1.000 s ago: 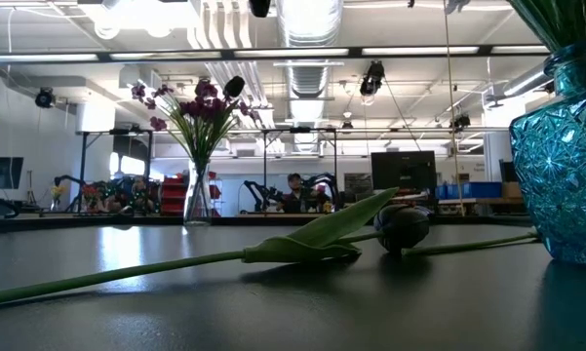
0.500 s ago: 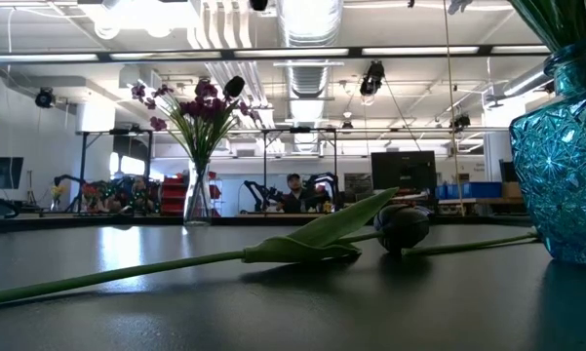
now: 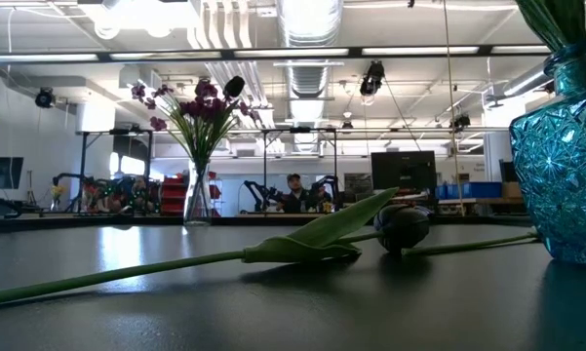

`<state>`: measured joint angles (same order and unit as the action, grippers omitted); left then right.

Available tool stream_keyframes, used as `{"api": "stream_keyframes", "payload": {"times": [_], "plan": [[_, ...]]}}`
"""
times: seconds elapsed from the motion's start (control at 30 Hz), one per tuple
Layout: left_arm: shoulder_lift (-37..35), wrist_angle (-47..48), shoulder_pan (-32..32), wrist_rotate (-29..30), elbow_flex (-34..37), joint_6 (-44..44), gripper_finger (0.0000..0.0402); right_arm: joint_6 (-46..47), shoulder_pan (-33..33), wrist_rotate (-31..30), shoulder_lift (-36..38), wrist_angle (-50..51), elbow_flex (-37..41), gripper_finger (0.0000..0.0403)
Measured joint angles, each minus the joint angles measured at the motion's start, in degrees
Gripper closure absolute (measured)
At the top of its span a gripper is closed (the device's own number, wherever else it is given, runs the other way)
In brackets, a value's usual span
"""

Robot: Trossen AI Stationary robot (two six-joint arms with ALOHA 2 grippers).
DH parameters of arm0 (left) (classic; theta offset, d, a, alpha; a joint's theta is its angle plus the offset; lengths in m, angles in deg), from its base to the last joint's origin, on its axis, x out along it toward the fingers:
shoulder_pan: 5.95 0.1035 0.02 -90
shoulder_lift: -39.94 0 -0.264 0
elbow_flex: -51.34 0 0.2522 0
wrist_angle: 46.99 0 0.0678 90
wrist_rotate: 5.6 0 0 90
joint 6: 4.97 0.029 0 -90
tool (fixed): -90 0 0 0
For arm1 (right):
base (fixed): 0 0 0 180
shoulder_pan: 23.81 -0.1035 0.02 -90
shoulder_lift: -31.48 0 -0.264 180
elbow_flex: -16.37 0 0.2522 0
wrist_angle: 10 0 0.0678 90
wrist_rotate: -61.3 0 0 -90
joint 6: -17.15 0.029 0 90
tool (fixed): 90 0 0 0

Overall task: Sort flowers into vase by color
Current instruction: Put the white flowers into the blue vase, then put the black tulip into the transparent vase

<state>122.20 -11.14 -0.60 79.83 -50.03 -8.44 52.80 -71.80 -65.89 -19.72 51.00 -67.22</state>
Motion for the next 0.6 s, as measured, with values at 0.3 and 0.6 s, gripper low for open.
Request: {"api": "stream_keyframes", "payload": {"times": [0.3, 0.6], "plan": [[-0.09, 9.62, -5.37, 2.5, 0.01, -5.18, 0.0325, -3.34, 0.0, -0.42, -0.09, 2.2, -5.6, 0.0151], [-0.13, 20.68, -12.26, 2.57, 0.94, -18.89, 0.0325, -3.33, 0.0, -2.52, -0.35, 5.07, -9.05, 0.0162]]}}
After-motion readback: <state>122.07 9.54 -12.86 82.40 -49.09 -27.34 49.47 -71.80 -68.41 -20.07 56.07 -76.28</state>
